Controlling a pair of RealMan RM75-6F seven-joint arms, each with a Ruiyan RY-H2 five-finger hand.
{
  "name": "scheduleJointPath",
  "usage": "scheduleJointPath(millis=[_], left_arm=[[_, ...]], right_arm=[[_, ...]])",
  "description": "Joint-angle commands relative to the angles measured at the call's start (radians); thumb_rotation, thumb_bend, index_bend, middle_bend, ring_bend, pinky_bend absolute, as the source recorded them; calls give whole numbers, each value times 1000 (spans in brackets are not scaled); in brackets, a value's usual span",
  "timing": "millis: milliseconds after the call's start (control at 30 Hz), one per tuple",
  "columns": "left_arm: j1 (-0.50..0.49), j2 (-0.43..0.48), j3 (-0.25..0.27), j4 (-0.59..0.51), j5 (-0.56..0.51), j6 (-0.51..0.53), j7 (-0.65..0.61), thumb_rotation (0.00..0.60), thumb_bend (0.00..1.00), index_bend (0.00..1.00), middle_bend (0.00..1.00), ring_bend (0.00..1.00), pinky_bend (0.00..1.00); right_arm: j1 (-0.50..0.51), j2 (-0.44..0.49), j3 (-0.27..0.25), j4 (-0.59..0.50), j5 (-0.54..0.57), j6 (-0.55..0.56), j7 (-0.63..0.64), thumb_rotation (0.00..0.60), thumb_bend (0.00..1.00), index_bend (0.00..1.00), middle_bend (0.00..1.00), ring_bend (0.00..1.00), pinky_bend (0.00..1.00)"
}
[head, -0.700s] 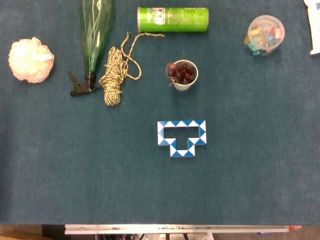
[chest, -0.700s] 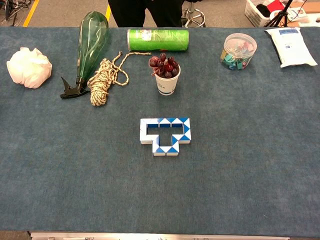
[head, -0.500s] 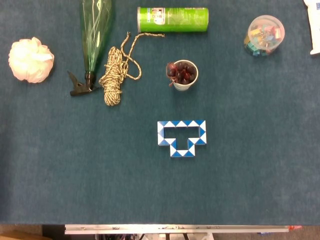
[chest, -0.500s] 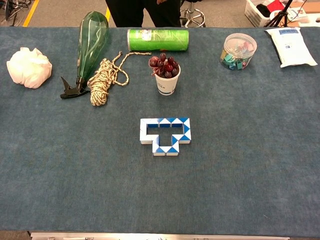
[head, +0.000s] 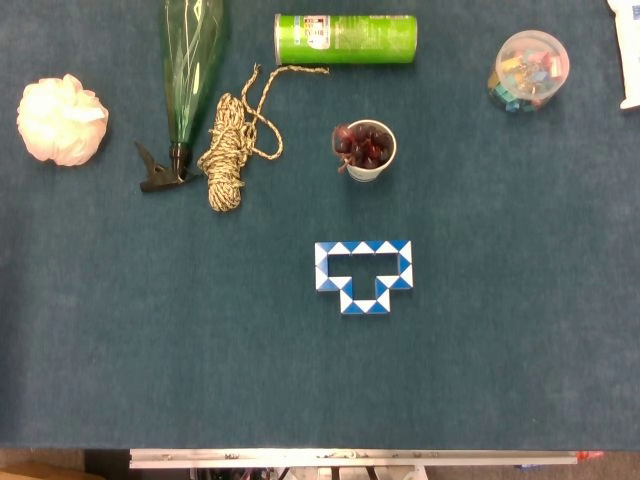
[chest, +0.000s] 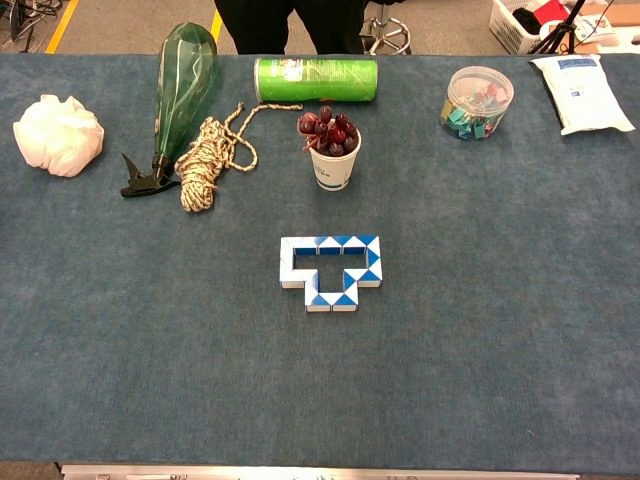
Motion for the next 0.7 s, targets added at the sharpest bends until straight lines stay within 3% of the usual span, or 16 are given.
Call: scheduleJointPath(millis=[33,167,400,700], left_arm=[[-2,-1,-2,3,-6,-5,-1,589,0,0,0,0,0],[-2,-2,2,1,-1,-4,3,587,0,0,0,0,0],[-2,-2,1,2,-5,-6,2,590,0,0,0,0,0],[-2,-3,0,3,-2,-2,1,592,0,0,0,0,0]], right_arm=[[1,-2,1,3,-1,-3,-1,600,538,1,2,0,2],[-2,-1,1,3,-11,5,8,600,649,1,2,0,0],[-1,-2,5,6,-13,0,25,600,977,1,2,0,0],[2,-3,2,19,-35,-4,83,600,1000,1,0,0,0]])
